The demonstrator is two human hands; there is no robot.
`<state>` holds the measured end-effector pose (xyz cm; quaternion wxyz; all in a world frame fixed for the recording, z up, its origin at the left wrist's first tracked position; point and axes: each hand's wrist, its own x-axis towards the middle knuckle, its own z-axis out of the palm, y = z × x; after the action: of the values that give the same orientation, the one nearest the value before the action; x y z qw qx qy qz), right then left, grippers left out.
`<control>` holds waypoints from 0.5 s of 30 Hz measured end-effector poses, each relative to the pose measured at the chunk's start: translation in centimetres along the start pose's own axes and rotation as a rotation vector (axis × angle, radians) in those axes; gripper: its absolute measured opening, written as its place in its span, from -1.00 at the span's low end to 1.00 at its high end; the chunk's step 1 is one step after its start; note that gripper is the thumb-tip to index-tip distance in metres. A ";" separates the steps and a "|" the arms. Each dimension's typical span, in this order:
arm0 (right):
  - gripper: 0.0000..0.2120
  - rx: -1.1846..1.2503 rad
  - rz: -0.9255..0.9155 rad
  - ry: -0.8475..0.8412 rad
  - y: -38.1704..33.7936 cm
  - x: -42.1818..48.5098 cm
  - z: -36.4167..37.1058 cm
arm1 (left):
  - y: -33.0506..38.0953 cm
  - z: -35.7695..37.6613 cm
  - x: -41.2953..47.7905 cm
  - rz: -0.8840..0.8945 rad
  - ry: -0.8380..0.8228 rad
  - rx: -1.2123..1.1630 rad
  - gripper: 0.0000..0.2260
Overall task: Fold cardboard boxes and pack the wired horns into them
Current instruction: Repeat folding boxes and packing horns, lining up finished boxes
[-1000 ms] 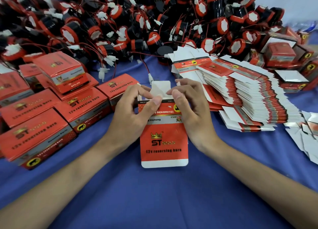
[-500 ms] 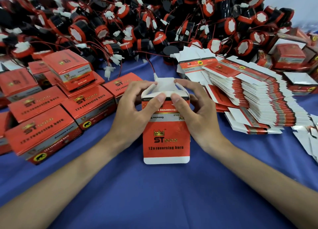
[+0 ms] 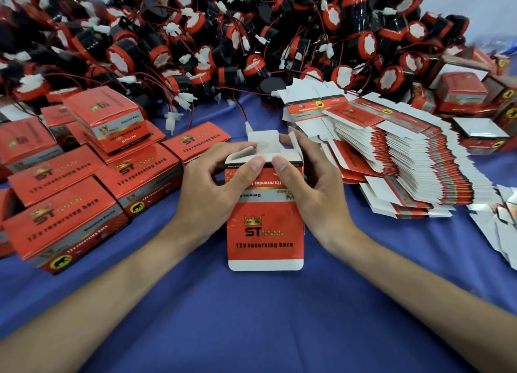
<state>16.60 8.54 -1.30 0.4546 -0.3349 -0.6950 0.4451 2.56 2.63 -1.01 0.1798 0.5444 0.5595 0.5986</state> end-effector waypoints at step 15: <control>-0.58 0.019 -0.084 -0.072 0.0 -0.1 -0.4 | -0.2 0.0 0.0 -0.005 -0.031 0.011 -0.77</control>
<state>16.95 8.62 -1.29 0.4510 -0.2849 -0.7200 0.4439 2.48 2.67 -1.14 0.1869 0.5533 0.5614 0.5864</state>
